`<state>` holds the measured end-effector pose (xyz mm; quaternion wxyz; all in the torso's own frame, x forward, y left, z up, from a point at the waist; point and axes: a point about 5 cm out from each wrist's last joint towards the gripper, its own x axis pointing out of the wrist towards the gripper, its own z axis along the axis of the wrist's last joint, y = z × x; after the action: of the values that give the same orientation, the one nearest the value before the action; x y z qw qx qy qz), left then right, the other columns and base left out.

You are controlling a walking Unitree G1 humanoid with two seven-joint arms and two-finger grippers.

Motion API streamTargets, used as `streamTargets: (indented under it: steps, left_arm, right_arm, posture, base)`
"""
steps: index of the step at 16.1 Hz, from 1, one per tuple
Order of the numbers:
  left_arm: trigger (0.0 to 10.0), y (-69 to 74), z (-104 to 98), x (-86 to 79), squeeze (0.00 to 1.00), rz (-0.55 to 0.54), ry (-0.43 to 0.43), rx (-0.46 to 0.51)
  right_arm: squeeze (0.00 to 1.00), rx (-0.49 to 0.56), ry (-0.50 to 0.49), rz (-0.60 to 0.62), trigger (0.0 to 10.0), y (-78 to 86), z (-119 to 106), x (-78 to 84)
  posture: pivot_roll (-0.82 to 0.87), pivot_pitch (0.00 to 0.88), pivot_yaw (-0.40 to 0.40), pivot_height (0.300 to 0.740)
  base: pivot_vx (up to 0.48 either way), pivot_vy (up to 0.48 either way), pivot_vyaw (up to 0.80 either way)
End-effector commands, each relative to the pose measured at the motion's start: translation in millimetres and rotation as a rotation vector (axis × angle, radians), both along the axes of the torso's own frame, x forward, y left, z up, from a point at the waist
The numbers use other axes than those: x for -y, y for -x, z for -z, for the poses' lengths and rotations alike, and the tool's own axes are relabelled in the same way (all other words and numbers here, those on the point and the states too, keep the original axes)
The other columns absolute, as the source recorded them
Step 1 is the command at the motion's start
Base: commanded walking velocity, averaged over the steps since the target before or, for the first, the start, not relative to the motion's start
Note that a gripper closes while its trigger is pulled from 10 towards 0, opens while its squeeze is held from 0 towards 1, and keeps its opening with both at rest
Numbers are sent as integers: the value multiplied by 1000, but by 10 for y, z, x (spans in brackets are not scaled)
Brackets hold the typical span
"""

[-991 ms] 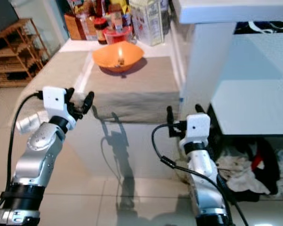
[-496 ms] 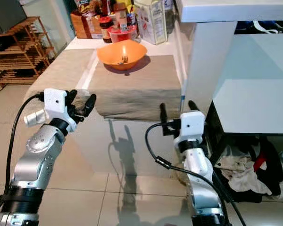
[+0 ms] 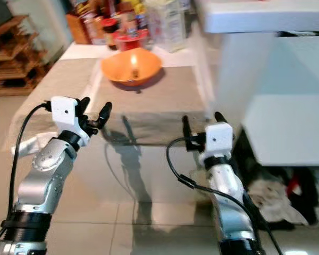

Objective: Setting the table

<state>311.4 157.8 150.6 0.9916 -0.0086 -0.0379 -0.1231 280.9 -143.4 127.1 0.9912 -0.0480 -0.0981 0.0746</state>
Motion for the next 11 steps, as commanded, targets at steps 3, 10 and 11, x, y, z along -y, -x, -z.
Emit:
streamTargets:
  steps: [3, 10, 11]
  left_arm:
    - [10000, -29, -54, 14, 0, -5, -9, 16]
    - [10000, -71, -55, -41, 0, -87, -28, 10]
    - [10000, -86, -82, -36, 0, -77, -52, 20]
  right_arm:
    - [0, -25, 10, -17, 10000, -5, 63, -1]
    - [0, -66, -53, -109, 10000, 21, 94, -131]
    - [0, -54, -48, -130, 10000, 16, 56, -166]
  posture:
    - [-123, 0, 100, 740]
    - [-130, 0, 103, 740]
    - [-129, 0, 103, 740]
  base:
    - [411, 104, 0]
    - [0, 0, 0]
    - [0, 0, 0]
